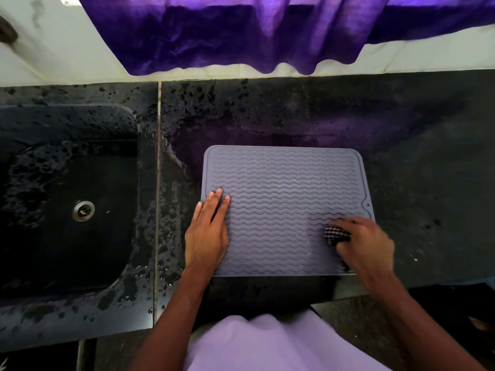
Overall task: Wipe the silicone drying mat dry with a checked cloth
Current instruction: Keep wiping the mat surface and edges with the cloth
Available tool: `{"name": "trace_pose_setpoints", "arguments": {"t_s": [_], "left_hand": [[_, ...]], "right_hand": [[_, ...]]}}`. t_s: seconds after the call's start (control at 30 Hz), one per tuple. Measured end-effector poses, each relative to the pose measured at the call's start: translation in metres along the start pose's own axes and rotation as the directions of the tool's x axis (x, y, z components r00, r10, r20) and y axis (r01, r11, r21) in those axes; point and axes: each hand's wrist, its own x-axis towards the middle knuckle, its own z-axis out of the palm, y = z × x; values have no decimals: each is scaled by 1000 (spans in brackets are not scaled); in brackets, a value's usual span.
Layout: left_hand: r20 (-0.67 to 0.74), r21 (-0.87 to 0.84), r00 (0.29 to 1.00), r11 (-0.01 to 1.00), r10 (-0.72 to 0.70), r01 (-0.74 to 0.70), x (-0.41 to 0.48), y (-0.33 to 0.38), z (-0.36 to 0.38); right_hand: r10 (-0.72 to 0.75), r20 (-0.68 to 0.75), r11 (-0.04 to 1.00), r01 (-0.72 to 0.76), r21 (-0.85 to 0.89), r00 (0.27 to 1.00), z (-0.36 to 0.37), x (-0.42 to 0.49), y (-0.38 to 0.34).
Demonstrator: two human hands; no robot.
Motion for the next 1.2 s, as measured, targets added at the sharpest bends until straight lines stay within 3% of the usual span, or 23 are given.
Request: {"name": "trace_pose_setpoints", "arguments": {"t_s": [0.2,0.3,0.4,0.53,0.73,0.93,1.13,1.2], "left_hand": [[-11,10,1000,1000,-11,11,0,2,2],[-5,12,1000,1000,-19,19,0,3,3],[2,25,1000,999,-20,20,0,2,3],[1,43,1000,999,-14,14,0,1,3],[-2,52,1000,999,-4,4,-1,1,1],[-2,64,1000,998,1,-1,0,2,2],[-1,64,1000,998,-3,3,0,3,1],[-3,64,1000,998,-5,5,0,4,1]], "right_hand": [[281,27,959,-282,37,959,-21,3,30],[199,114,966,-214,146,973,-21,4,12],[26,131,949,-66,310,991,-10,0,-21],[-100,87,961,74,267,991,17,-11,-54],[116,22,976,-118,182,993,18,-7,-33],[388,-5,912,-384,145,922,-1,3,16],[504,-46,858,-493,141,863,-18,8,43],[463,-52,879,-451,157,885,-21,7,35]]}}
